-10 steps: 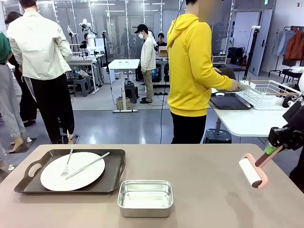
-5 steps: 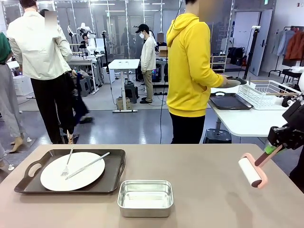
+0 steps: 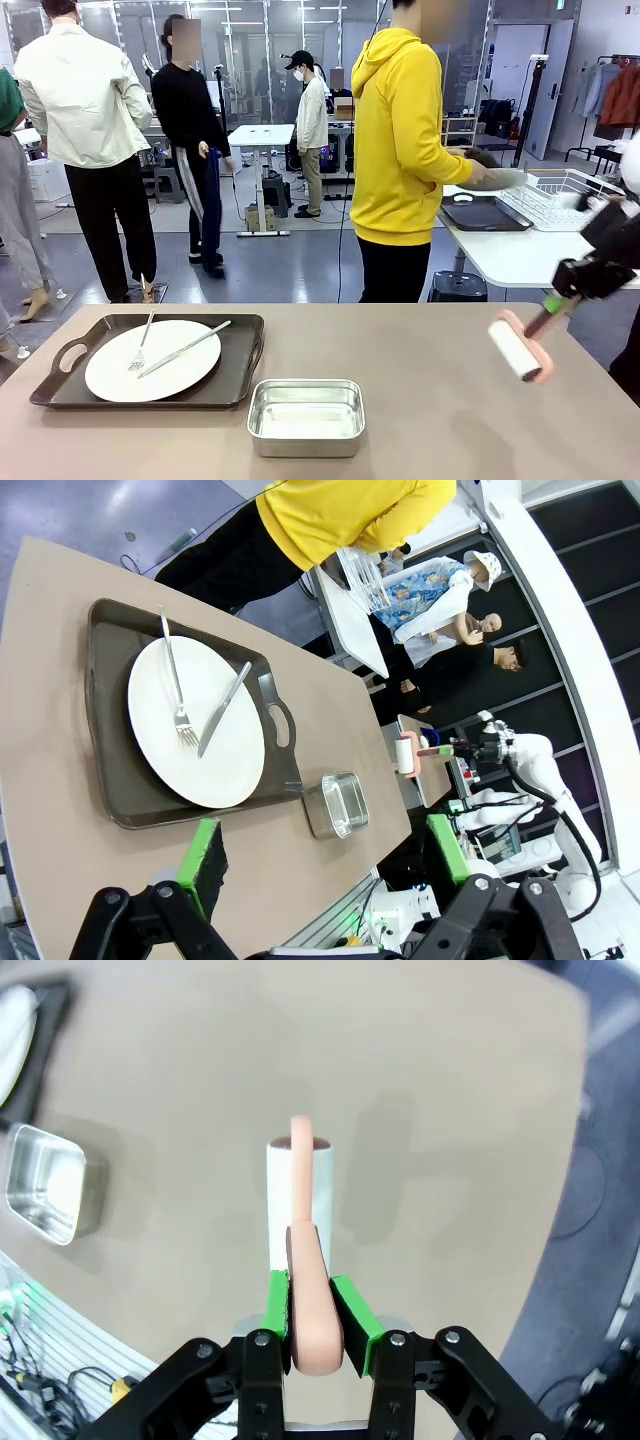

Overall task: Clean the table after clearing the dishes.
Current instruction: Place the Lint Roller back on top of the Airtight Container.

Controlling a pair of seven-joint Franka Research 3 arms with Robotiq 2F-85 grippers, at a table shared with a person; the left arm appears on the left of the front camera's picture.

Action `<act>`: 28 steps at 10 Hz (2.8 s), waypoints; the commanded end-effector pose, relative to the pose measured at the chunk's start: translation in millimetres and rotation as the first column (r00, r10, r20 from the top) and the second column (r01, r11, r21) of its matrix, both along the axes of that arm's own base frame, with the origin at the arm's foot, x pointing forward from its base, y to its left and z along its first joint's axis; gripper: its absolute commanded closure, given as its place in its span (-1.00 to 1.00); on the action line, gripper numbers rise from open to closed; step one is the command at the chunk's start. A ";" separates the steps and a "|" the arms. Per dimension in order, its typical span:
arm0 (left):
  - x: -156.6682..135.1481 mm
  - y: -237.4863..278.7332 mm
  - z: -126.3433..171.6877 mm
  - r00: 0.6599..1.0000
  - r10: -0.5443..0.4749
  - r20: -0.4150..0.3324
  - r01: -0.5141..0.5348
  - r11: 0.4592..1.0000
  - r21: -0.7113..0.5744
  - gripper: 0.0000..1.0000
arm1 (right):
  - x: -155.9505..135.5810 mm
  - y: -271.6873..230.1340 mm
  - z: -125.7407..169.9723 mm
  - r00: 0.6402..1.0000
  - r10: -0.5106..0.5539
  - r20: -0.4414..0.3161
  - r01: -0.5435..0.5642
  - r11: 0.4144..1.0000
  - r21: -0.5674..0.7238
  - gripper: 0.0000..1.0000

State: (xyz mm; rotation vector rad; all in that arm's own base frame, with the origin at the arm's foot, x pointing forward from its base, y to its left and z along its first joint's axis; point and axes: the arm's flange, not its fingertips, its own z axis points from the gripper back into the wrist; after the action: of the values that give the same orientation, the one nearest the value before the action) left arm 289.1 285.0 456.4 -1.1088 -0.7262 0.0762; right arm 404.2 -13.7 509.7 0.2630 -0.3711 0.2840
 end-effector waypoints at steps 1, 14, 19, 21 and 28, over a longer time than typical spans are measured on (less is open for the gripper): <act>-3.3 0.8 2.2 1.000 -0.001 0.010 0.002 1.000 -0.007 -1.00 | -17.4 58.5 41.3 0.931 0.341 0.128 -0.340 0.940 -0.037 0.52; -3.3 0.8 2.2 1.000 -0.001 0.010 0.002 1.000 -0.007 -1.00 | 20.5 403.5 6.4 0.386 0.909 -0.158 -0.916 0.357 -0.185 0.52; -3.3 0.8 2.2 1.000 -0.001 0.010 0.002 1.000 -0.007 -1.00 | 47.8 402.6 -34.7 0.383 0.911 -0.156 -0.921 0.362 -0.146 0.52; -3.3 0.8 2.2 1.000 -0.001 0.010 0.002 1.000 -0.007 -1.00 | 54.9 406.1 -47.6 0.394 0.907 -0.149 -0.915 0.371 -0.158 0.52; -3.3 0.8 2.2 1.000 -0.001 0.010 0.002 1.000 -0.007 -1.00 | 66.6 412.0 -59.9 0.374 0.907 -0.192 -0.920 0.338 -0.196 -0.85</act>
State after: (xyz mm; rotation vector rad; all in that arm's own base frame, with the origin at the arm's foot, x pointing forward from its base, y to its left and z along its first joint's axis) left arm 288.9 285.2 456.4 -1.1086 -0.7265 0.0767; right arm 472.8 397.6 449.6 0.1979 -0.0810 1.4769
